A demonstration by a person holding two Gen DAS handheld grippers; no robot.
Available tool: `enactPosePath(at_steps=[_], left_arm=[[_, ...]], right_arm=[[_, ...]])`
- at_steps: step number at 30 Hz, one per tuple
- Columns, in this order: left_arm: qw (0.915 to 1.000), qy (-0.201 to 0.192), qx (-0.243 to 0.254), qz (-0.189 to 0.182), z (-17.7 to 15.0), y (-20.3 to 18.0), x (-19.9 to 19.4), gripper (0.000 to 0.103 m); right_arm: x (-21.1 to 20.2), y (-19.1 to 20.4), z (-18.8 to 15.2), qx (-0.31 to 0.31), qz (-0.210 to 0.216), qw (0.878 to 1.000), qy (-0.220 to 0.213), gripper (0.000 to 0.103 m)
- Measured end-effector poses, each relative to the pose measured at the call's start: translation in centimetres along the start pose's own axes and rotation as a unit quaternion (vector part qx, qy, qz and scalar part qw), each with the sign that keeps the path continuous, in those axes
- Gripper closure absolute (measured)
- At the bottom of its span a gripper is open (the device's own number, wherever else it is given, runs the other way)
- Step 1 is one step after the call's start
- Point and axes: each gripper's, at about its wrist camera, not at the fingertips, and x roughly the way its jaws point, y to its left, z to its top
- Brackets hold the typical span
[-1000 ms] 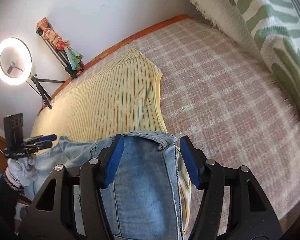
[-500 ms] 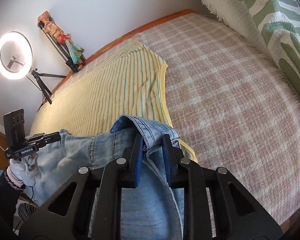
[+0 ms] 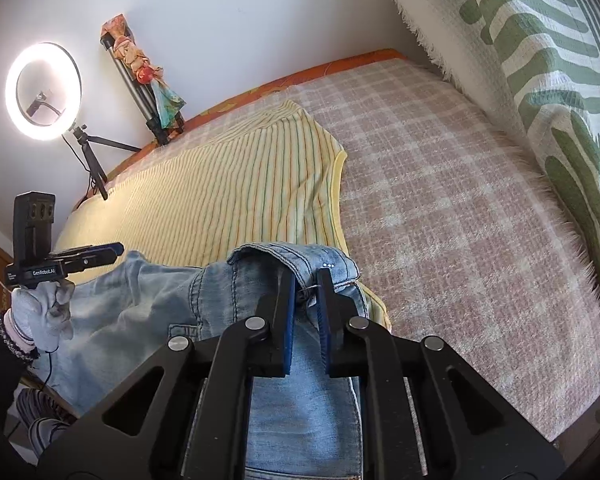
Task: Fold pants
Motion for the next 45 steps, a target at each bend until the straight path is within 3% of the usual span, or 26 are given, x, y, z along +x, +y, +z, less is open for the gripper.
enactPosePath(at_steps=[4, 5, 6, 7, 10, 11, 13, 15, 18, 20, 21, 22, 26, 27, 28, 30, 33, 34, 35, 36, 37, 38, 40, 41, 42, 45], left_arm=[[0.9999, 0.004, -0.006, 0.013, -0.4, 0.4, 1.4, 0.060], [0.9999, -0.004, -0.010, 0.011, -0.5, 0.5, 1.4, 0.062], [0.9998, -0.010, -0.011, 0.012, -0.5, 0.5, 1.4, 0.083], [0.9998, -0.010, -0.009, 0.013, -0.5, 0.5, 1.5, 0.096], [0.9994, -0.025, 0.005, 0.022, -0.6, -0.2, 1.2, 0.097], [0.9991, -0.029, 0.015, 0.028, -0.7, -0.5, 1.1, 0.098], [0.9978, -0.040, 0.034, 0.039, -0.9, -1.1, 0.5, 0.099], [0.9959, -0.061, 0.043, 0.050, -1.0, -1.3, -0.5, 0.101], [0.9902, -0.091, 0.071, 0.079, -0.9, -2.2, -1.5, 0.103], [0.9829, -0.103, 0.093, 0.121, -0.7, -2.5, -1.3, 0.103], [0.9840, -0.098, 0.086, 0.121, -0.4, -2.2, -1.0, 0.103], [0.9894, -0.085, 0.063, 0.099, 0.0, -1.4, -0.5, 0.103], [0.9954, -0.083, 0.001, 0.048, 0.5, 0.5, -0.9, 0.102], [0.9970, -0.072, -0.008, 0.027, 0.6, 0.7, -0.9, 0.091], [0.9980, -0.061, -0.012, 0.013, 0.6, 0.9, -1.0, 0.072], [0.9986, -0.051, -0.016, -0.007, 0.4, 1.0, -0.9, 0.057], [0.9994, -0.027, -0.020, -0.004, -0.1, 0.9, 0.3, 0.057], [0.9995, -0.020, -0.023, -0.004, -0.3, 0.8, 0.8, 0.062], [0.9996, -0.015, -0.024, -0.008, -0.5, 0.7, 1.3, 0.067], [0.9996, -0.013, -0.021, -0.012, -0.7, 0.5, 1.6, 0.085], [0.9999, -0.014, -0.008, -0.002, -1.0, 0.0, 1.8, 0.094], [0.9997, -0.021, 0.008, 0.009, -1.3, -0.5, 1.7, 0.095], [0.9984, -0.040, 0.029, 0.026, -1.6, -1.4, 0.9, 0.098], [0.9978, -0.052, 0.031, 0.028, -1.6, -1.5, 0.3, 0.098], [0.9965, -0.067, 0.037, 0.032, -1.6, -1.8, -0.5, 0.098], [0.9867, -0.100, 0.102, 0.077, -1.5, -3.6, -1.6, 0.098]], right_arm=[[0.8, -0.6, 0.3, 0.002, -0.021, 1.000, 0.010, 0.080], [1.1, -1.0, 0.5, 0.011, -0.021, 1.000, 0.012, 0.065], [1.3, -1.4, 0.6, 0.021, -0.016, 1.000, 0.013, 0.044], [1.6, -2.0, 0.7, 0.037, -0.004, 0.999, 0.012, 0.039], [2.8, -2.3, 0.9, 0.048, 0.007, 0.999, 0.017, 0.037], [3.2, -2.0, 0.8, 0.042, 0.007, 0.999, 0.022, 0.038], [3.7, -1.1, 0.5, 0.024, 0.000, 0.999, 0.029, 0.051], [3.5, 0.0, 0.2, 0.004, -0.016, 1.000, 0.027, 0.090], [1.7, 1.0, -0.1, -0.010, -0.010, 1.000, 0.002, 0.093], [0.1, 1.8, -0.2, -0.034, -0.039, 0.998, -0.022, 0.094], [-0.3, 2.0, -0.2, -0.044, -0.057, 0.997, -0.033, 0.094], [-0.2, 2.0, -0.2, -0.059, -0.086, 0.994, -0.033, 0.094], [0.8, 1.4, -0.2, -0.052, -0.077, 0.996, 0.004, 0.092], [0.7, 1.4, -0.3, -0.052, -0.073, 0.996, 0.004, 0.091], [0.6, 1.3, -0.3, -0.053, -0.071, 0.996, 0.001, 0.091], [0.6, 1.2, -0.3, -0.051, -0.068, 0.996, 0.003, 0.091], [1.1, 0.6, -0.2, -0.029, -0.057, 0.998, 0.010, 0.088], [1.4, 0.2, -0.1, -0.016, -0.056, 0.998, 0.012, 0.084], [1.7, -0.1, 0.0, -0.005, -0.057, 0.998, 0.013, 0.075], [2.0, -0.4, 0.1, 0.004, -0.054, 0.998, 0.016, 0.062], [2.3, -0.7, 0.0, 0.015, -0.047, 0.999, 0.019, 0.056], [2.6, -0.9, 0.0, 0.024, -0.041, 0.999, 0.022, 0.053], [3.0, -0.7, -0.2, 0.022, -0.040, 0.999, 0.025, 0.056], [2.8, -0.3, -0.4, 0.011, -0.039, 0.999, 0.021, 0.079], [2.5, 0.1, -0.5, 0.005, -0.032, 0.999, 0.023, 0.088], [0.4, 2.0, -0.8, -0.040, -0.044, 0.998, -0.011, 0.090]])
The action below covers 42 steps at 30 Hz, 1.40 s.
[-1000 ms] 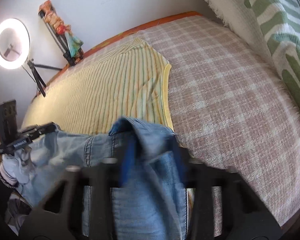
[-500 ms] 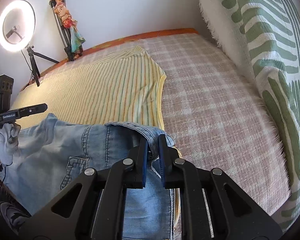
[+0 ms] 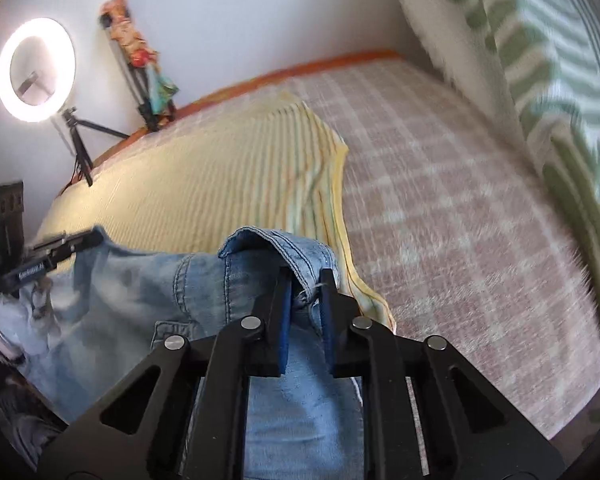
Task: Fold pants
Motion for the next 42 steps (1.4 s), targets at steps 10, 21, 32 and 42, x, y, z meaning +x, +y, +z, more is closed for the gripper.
enactPosePath(at_steps=[10, 21, 32, 42], left_arm=[[0.9947, 0.009, -0.018, 0.101, 0.8, 3.4, 0.1, 0.098], [0.9899, -0.067, -0.074, 0.101, -1.9, 6.8, -15.6, 0.091], [0.9588, -0.067, -0.205, 0.184, -14.8, 12.8, -27.2, 0.081], [0.8782, -0.085, -0.357, 0.307, -29.2, 17.2, -39.8, 0.081]], right_arm=[[1.8, 0.9, 0.3, -0.029, -0.158, 0.986, 0.046, 0.059], [-4.2, 11.8, 1.1, -0.142, -0.076, 0.986, -0.040, 0.055], [6.3, 28.0, -0.8, -0.265, 0.113, 0.954, 0.075, 0.060], [11.1, 38.5, -5.3, -0.367, 0.174, 0.904, 0.134, 0.060]])
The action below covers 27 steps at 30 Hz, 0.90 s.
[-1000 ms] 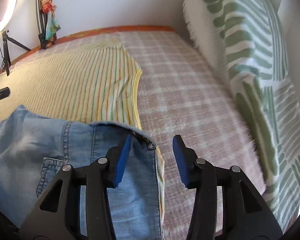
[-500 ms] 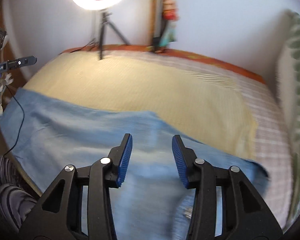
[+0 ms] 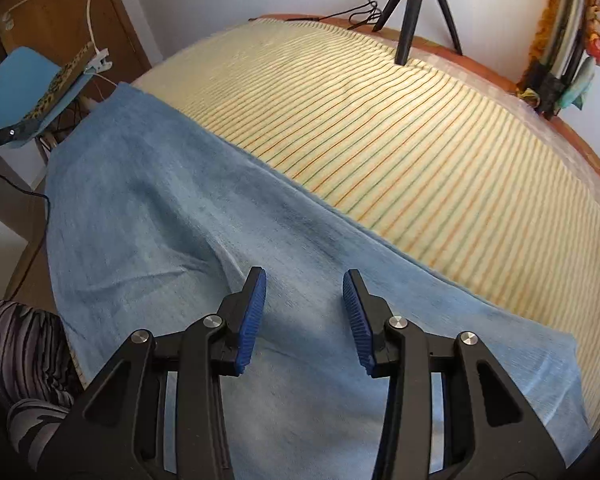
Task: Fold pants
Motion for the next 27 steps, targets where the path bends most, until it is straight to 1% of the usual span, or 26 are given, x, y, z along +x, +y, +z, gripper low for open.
enactPosePath(at_steps=[1, 2, 4, 5, 7, 9, 11, 12, 13, 15, 17, 19, 20, 22, 23, 25, 27], left_arm=[[0.9999, -0.004, -0.010, 0.010, -0.2, 1.1, -0.6, 0.081], [0.9996, -0.006, -0.019, 0.021, -0.6, 2.3, -1.1, 0.081], [0.9987, -0.010, -0.032, 0.038, -1.3, 4.1, -1.9, 0.080], [0.9982, -0.010, -0.041, 0.044, -1.6, 5.0, -2.2, 0.078], [0.9973, -0.012, -0.054, 0.048, -2.3, 6.4, -2.6, 0.067], [0.9967, -0.014, -0.065, 0.047, -3.0, 7.5, -2.9, 0.065], [0.9957, -0.016, -0.084, 0.035, -3.4, 8.9, -2.7, 0.065], [0.9947, -0.016, -0.098, 0.026, -3.7, 9.7, -2.9, 0.060], [0.9919, -0.014, -0.126, 0.012, -3.9, 11.0, -2.8, 0.054], [0.9843, -0.013, -0.176, -0.007, -4.4, 13.6, -2.8, 0.052], [0.9753, -0.016, -0.219, -0.024, -4.9, 15.9, -2.5, 0.052], [0.9627, -0.014, -0.267, -0.045, -5.6, 18.3, -1.8, 0.051], [0.9555, -0.014, -0.291, -0.047, -6.1, 19.5, -1.5, 0.051], [0.9462, -0.015, -0.320, -0.049, -7.1, 21.0, -0.9, 0.051], [0.9434, -0.016, -0.327, -0.051, -7.4, 21.6, -0.5, 0.051], [0.9408, -0.011, -0.335, -0.050, -8.2, 22.2, 0.4, 0.051], [0.9370, -0.006, -0.343, -0.064, -8.7, 22.5, 1.4, 0.051]], right_arm=[[1.0, 0.2, 0.2, -0.004, -0.009, 1.000, 0.009, 0.060], [1.4, 0.7, 0.3, -0.015, -0.022, 1.000, 0.002, 0.059], [1.3, 1.0, 0.4, -0.014, -0.029, 0.999, 0.004, 0.059], [0.9, 1.0, 0.3, -0.001, -0.017, 1.000, 0.002, 0.059], [-0.6, 2.0, -0.3, 0.008, 0.008, 1.000, -0.005, 0.059], [-2.3, 3.5, -1.4, -0.008, 0.020, 1.000, -0.014, 0.059], [-3.4, 5.0, -2.8, -0.011, 0.034, 0.999, -0.012, 0.059], [-3.8, 5.6, -3.5, -0.012, 0.035, 0.999, -0.010, 0.059], [-4.2, 6.2, -4.2, -0.015, 0.034, 0.999, -0.010, 0.059], [-4.9, 7.3, -5.3, -0.012, 0.028, 0.999, -0.013, 0.059], [-5.4, 7.9, -5.9, -0.001, 0.030, 0.999, -0.018, 0.059], [-5.7, 8.2, -6.2, 0.008, 0.021, 1.000, -0.020, 0.059], [-5.8, 8.2, -6.1, 0.012, 0.019, 1.000, -0.019, 0.059], [-6.1, 8.4, -6.0, 0.020, 0.017, 0.999, -0.020, 0.059], [-6.4, 8.5, -5.8, 0.022, 0.014, 0.999, -0.022, 0.058], [-6.8, 8.7, -5.4, 0.027, 0.014, 0.999, -0.025, 0.058], [-7.0, 8.9, -4.9, 0.025, 0.009, 0.999, -0.026, 0.058]])
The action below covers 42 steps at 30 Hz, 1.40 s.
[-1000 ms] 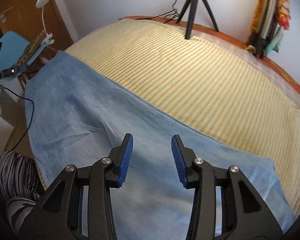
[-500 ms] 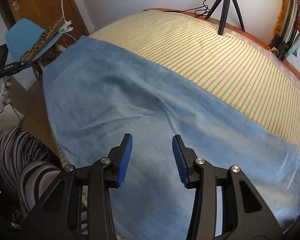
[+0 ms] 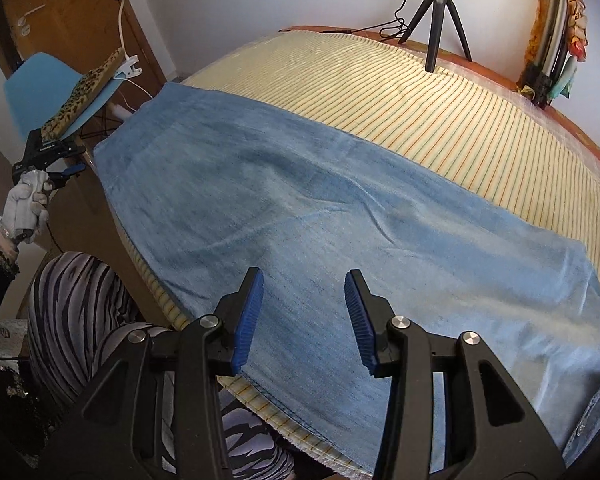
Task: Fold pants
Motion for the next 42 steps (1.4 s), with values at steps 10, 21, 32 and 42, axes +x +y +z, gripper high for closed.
enactPosePath(at_steps=[10, 21, 32, 42], left_arm=[[0.9967, -0.025, -0.044, -0.064, -0.1, 0.8, 2.1, 0.051], [0.9960, -0.075, 0.050, -0.004, -0.6, -3.4, 1.0, 0.054], [0.9856, -0.106, 0.106, 0.077, -0.5, -4.8, 2.7, 0.088], [0.9737, -0.151, 0.170, 0.018, -1.6, -7.2, 0.5, 0.092]], right_arm=[[-0.2, 1.0, 1.6, 0.005, -0.009, 1.000, -0.010, 0.058], [0.3, 0.5, 2.3, 0.022, -0.007, 1.000, -0.010, 0.058], [-1.8, 4.4, 11.0, -0.002, 0.019, 1.000, -0.017, 0.038], [2.6, 12.5, 20.9, -0.022, 0.093, 0.995, 0.026, 0.038]])
